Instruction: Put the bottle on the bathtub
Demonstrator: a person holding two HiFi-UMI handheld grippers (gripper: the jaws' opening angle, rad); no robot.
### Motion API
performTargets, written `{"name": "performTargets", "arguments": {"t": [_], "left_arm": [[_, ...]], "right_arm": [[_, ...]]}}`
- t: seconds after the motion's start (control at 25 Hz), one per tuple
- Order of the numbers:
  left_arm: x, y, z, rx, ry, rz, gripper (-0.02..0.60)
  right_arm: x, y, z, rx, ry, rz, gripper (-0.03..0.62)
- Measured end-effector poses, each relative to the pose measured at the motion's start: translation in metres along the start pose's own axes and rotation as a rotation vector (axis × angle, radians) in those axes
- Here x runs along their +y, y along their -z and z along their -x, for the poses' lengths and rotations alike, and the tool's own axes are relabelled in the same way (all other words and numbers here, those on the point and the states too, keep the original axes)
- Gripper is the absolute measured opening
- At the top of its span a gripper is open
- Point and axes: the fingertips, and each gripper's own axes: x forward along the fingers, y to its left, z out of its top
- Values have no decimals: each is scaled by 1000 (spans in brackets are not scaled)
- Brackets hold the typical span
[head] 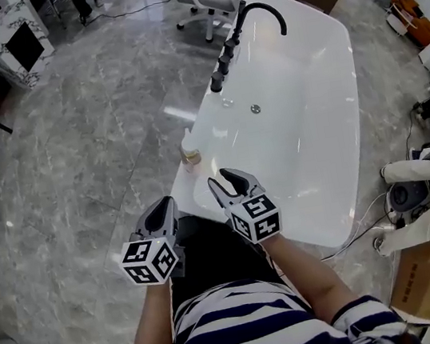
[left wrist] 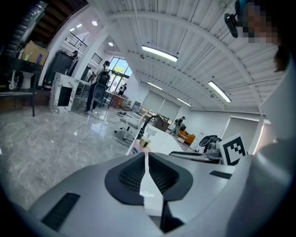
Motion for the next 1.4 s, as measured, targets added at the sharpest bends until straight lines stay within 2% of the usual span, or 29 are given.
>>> {"name": "performTargets", "arguments": {"t": [0.36,0.72,1.4], "left_arm": [[-17,7,4,21,18,-20,37],[-23,6,12,22,36,-27,36],[-20,7,14,23,53,-36,36]], "right_arm": [[-3,12,44,-13,4,-22,108],[-6,10,63,-41,33,-53,36],[-5,14,67,-29,70,-69,26]]}}
